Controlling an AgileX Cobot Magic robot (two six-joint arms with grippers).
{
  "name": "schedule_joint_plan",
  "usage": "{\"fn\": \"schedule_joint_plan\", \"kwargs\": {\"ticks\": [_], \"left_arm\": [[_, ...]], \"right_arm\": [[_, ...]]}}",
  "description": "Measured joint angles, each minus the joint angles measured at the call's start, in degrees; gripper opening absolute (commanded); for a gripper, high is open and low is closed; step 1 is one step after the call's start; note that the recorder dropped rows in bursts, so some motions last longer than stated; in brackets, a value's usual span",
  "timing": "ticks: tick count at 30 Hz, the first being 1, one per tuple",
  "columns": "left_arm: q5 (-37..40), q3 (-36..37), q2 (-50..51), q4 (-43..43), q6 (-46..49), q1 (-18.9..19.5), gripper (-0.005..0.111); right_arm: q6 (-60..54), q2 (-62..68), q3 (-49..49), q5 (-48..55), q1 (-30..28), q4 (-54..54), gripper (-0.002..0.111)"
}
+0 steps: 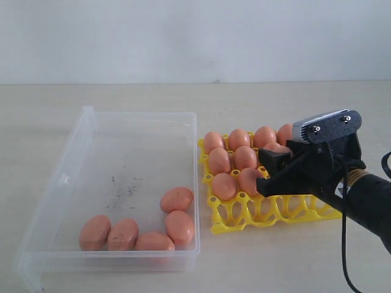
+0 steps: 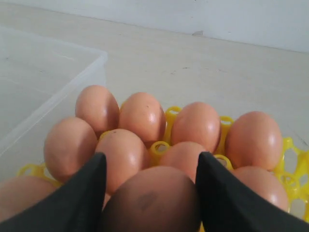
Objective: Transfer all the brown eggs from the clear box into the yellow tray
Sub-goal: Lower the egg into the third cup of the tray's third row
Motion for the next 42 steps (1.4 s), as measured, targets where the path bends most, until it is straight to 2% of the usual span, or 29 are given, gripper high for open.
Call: {"fn": "schedule_joint_plan", "kwargs": {"ticks": [14, 17, 25, 27, 29, 33, 35, 42], "left_arm": [[0.0, 0.0, 0.0, 0.0, 0.0, 0.0, 0.004], [0.0, 0.0, 0.0, 0.0, 0.0, 0.0, 0.004], [0.0, 0.0, 0.0, 0.0, 0.0, 0.0, 0.004], [0.0, 0.0, 0.0, 0.0, 0.0, 0.0, 0.004], [0.0, 0.0, 0.0, 0.0, 0.0, 0.0, 0.004], [0.0, 0.0, 0.0, 0.0, 0.0, 0.0, 0.004], [0.0, 0.0, 0.0, 0.0, 0.0, 0.0, 0.004], [0.0, 0.0, 0.0, 0.0, 0.0, 0.0, 0.004]], "right_arm": [[-3.89, 2.1, -0.12, 0.58, 0.0, 3.51, 0.0], [-4.43, 4.0, -2.21, 4.35, 0.0, 3.51, 0.0], [-3.79, 6.01, -3.75, 3.97, 0.0, 3.82, 0.0], [-3.79, 6.01, -3.75, 4.18, 0.0, 3.82, 0.006], [-3.69, 6.01, -3.87, 4.41, 0.0, 3.82, 0.017], [-3.69, 6.01, -3.95, 4.77, 0.0, 3.51, 0.051], [-3.47, 6.01, -3.95, 5.11, 0.0, 3.51, 0.061], [-1.34, 3.18, -3.95, 9.44, 0.0, 4.04, 0.06]]}}
